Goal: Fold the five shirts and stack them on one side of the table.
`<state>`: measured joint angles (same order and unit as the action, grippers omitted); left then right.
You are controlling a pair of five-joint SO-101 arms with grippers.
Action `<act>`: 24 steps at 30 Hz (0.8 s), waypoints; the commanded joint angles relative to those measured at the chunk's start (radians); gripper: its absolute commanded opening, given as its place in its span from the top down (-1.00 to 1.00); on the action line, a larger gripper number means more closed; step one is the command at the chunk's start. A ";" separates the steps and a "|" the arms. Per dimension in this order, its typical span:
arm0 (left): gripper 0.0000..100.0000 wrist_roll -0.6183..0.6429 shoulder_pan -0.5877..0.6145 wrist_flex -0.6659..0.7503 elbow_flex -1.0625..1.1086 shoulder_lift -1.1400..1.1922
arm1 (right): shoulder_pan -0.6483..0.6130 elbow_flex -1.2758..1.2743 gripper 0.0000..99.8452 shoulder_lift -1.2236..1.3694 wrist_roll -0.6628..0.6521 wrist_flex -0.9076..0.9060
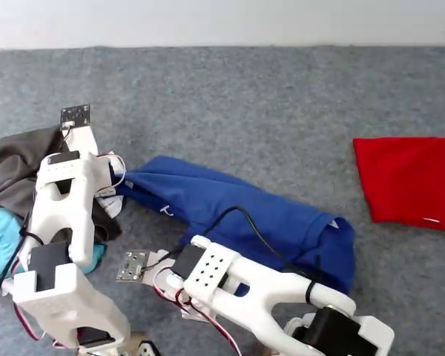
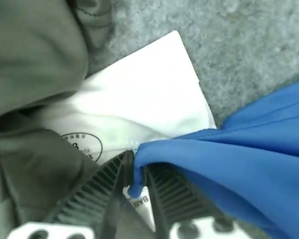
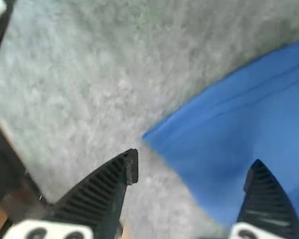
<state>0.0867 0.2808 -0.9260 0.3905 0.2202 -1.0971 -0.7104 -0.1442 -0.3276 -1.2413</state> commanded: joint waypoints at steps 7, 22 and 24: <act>0.98 0.006 0.009 0.011 -0.002 -0.052 | 0.002 0.000 0.39 0.209 0.014 0.119; 0.98 0.003 0.008 0.012 -0.001 -0.052 | 0.302 0.029 0.98 -0.047 0.114 0.073; 0.98 0.003 0.006 0.012 -0.002 -0.052 | 0.344 0.086 0.98 -0.136 0.110 -0.002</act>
<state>0.0867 0.2808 -0.9260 0.3905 0.2202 -0.8147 -0.7073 -0.1442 -0.2248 -1.1615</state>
